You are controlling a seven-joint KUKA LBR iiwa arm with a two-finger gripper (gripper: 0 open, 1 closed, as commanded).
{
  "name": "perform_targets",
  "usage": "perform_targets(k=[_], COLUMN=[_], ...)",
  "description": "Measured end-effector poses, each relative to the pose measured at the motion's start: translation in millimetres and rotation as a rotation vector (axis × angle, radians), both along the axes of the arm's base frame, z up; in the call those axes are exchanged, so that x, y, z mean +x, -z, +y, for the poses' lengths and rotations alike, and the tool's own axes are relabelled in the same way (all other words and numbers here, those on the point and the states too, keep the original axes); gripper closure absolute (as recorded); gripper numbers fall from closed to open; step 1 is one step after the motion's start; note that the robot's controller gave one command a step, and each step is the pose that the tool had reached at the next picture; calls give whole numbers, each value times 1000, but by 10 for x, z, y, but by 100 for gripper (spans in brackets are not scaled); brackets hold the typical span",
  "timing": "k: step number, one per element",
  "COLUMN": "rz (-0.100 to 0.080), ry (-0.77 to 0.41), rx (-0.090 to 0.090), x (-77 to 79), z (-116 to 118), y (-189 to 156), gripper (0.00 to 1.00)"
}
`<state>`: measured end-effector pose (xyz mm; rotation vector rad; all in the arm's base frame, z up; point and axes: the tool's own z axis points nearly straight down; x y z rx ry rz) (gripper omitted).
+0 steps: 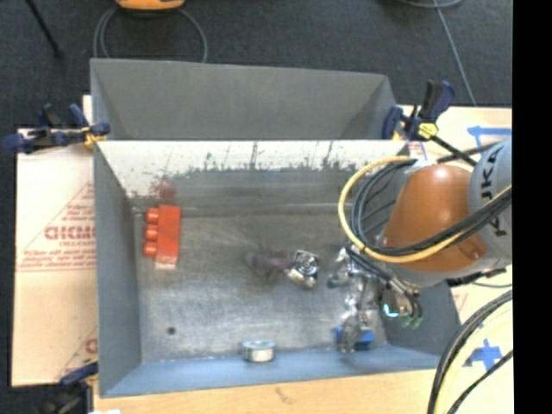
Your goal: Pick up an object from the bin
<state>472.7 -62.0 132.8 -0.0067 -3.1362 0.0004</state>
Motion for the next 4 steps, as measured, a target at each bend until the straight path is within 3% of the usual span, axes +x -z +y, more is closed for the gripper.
perform_targets(k=[1, 2, 3, 4], rz=[-11, -23, -22, -18], ry=[-15, -57, -59, -284], rx=[5, -6, -5, -5], x=[85, 85, 81, 931], z=[-530, -319, -317, -851], y=[489, 583, 574, -1128], gripper=[0, 0, 100, 100])
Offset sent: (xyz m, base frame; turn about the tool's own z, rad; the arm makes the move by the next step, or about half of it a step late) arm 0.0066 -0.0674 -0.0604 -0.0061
